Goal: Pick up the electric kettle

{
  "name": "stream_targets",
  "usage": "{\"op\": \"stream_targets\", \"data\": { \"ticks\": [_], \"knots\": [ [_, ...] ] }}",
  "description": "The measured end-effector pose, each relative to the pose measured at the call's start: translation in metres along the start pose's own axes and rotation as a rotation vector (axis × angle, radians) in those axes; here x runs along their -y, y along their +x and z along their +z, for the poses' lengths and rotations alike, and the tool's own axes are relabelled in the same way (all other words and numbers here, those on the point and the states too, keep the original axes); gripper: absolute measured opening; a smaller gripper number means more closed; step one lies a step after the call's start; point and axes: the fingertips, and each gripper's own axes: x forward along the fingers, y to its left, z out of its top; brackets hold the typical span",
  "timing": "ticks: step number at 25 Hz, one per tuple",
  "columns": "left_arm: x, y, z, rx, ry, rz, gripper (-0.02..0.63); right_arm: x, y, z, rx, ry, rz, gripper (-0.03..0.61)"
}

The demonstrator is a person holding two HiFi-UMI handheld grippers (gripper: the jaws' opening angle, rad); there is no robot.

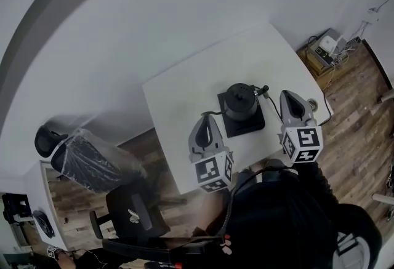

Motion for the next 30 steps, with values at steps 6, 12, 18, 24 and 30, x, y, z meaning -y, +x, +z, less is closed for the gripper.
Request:
{"op": "stream_targets", "data": {
  "ticks": [6, 12, 18, 24, 30],
  "knots": [
    [0.001, 0.008, 0.003, 0.037, -0.023, -0.003, 0.000, 0.001, 0.004, -0.005, -0.016, -0.017, 0.003, 0.002],
    [0.000, 0.009, -0.003, 0.087, -0.026, 0.052, 0.000, 0.000, 0.015, -0.013, -0.035, -0.042, 0.084, 0.003],
    [-0.014, 0.008, -0.015, 0.089, -0.064, 0.130, 0.000, -0.003, 0.024, -0.020, -0.017, -0.062, 0.140, 0.003],
    [-0.017, 0.009, -0.040, 0.049, -0.134, 0.167, 0.005, -0.001, 0.030, -0.033, -0.055, -0.076, 0.202, 0.009],
    [-0.027, 0.010, -0.065, -0.001, -0.206, 0.208, 0.086, 0.004, 0.038, -0.046, -0.089, -0.108, 0.234, 0.055]
  ]
}}
